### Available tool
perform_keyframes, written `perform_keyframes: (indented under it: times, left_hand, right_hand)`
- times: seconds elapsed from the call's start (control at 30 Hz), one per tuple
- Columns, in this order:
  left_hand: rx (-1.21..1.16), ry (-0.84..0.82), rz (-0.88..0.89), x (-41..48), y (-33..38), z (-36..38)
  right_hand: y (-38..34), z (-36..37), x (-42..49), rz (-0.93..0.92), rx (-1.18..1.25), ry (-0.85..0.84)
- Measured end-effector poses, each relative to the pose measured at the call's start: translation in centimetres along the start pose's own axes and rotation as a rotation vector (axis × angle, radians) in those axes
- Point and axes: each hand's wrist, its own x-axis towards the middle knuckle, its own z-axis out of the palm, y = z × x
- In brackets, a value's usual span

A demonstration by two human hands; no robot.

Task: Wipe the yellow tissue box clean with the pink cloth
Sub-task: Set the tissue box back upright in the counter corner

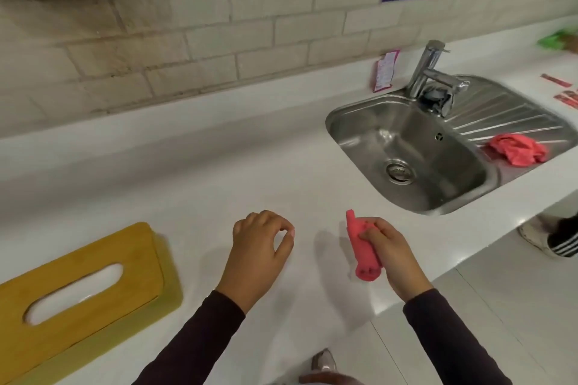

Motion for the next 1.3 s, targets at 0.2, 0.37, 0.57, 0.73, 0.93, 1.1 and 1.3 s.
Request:
perform_keyframes:
  times: [0.2, 0.37, 0.57, 0.73, 0.93, 1.1, 1.3]
  left_hand:
    - [-0.038, -0.034, -0.019, 4.1, 5.3, 6.4]
    - [-0.025, -0.074, -0.042, 6.0, 7.5, 9.9]
    - [-0.038, -0.046, -0.098, 6.0, 7.2, 9.7]
    - [-0.064, 0.099, -0.205, 3.9, 4.8, 5.6]
    - [-0.044, 0.339, -0.339, -1.5, 0.3, -2.1]
    - [-0.007, 0.474, -0.490, -7.7, -4.4, -8.0]
    - [-0.026, 0.569, -0.573, -14.8, -9.1, -12.4]
  right_hand:
    - [1.0, -8.7, 5.8, -0.145, -0.342, 0.044]
    - [2.9, -11.2, 8.9, -0.314, -0.710, -0.017]
    - [2.5, -9.5, 8.4, -0.450, -1.228, 0.125]
    - [0.5, -4.3, 7.5, -0.645, -1.162, 0.055]
    - [-1.3, 5.7, 5.1, -0.811, -1.025, -0.251]
    - [-2.2, 15.0, 1.1, -0.948, -0.962, -0.502]
    - [-2.9, 23.7, -0.9, -0.885, -0.871, -0.594]
